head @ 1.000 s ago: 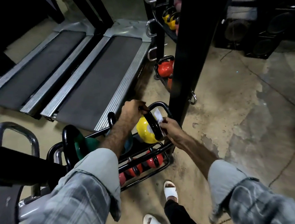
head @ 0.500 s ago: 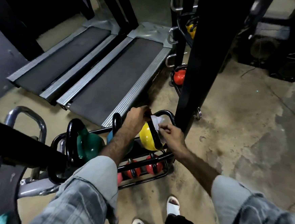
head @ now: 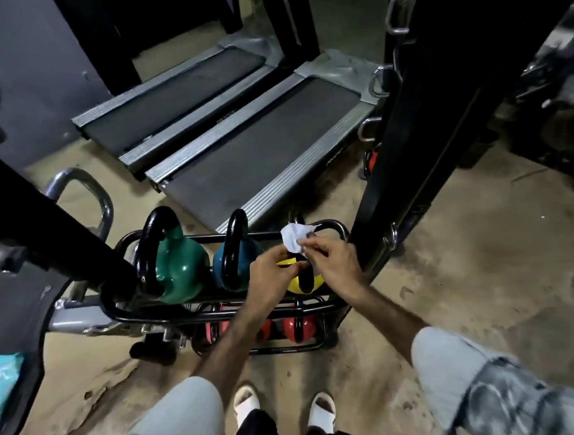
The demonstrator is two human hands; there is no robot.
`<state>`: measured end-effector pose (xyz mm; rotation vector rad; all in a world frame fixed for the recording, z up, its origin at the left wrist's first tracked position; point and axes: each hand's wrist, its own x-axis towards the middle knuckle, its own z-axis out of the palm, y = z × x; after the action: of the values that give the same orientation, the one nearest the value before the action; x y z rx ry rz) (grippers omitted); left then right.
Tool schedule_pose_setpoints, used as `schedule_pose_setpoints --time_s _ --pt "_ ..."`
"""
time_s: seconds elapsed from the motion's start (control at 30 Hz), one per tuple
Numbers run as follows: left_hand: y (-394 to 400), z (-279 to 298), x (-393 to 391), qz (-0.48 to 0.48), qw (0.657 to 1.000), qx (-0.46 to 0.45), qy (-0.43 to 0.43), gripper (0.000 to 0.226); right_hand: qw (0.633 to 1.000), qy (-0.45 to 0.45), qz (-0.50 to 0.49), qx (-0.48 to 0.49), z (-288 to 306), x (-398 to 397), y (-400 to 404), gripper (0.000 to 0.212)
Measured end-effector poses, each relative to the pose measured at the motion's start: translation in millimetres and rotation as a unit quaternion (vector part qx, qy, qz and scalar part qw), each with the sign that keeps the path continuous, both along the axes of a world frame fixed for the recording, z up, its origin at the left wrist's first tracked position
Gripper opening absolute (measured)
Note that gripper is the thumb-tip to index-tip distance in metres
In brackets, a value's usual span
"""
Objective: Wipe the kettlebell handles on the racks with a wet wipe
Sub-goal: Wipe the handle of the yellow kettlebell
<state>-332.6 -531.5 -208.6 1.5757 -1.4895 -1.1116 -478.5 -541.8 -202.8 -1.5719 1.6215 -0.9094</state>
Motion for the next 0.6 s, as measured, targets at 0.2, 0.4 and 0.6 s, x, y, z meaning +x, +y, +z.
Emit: schedule_pose_setpoints --time_s 0.2,0.4,0.6 --pt "0 1 -4 0.045 0.997 0.033 0.045 0.047 0.999 0.004 -0.034 0.018 20 12 -40 0.023" --pt "-3 2 -3 0.042 0.998 0.033 0.026 0.033 0.999 0.047 0.012 -0.019 12 5 -11 0.021" --pt "5 2 -8 0.023 0.994 -0.085 -0.063 0.037 0.97 0.219 0.098 -0.033 17 8 -60 0.031"
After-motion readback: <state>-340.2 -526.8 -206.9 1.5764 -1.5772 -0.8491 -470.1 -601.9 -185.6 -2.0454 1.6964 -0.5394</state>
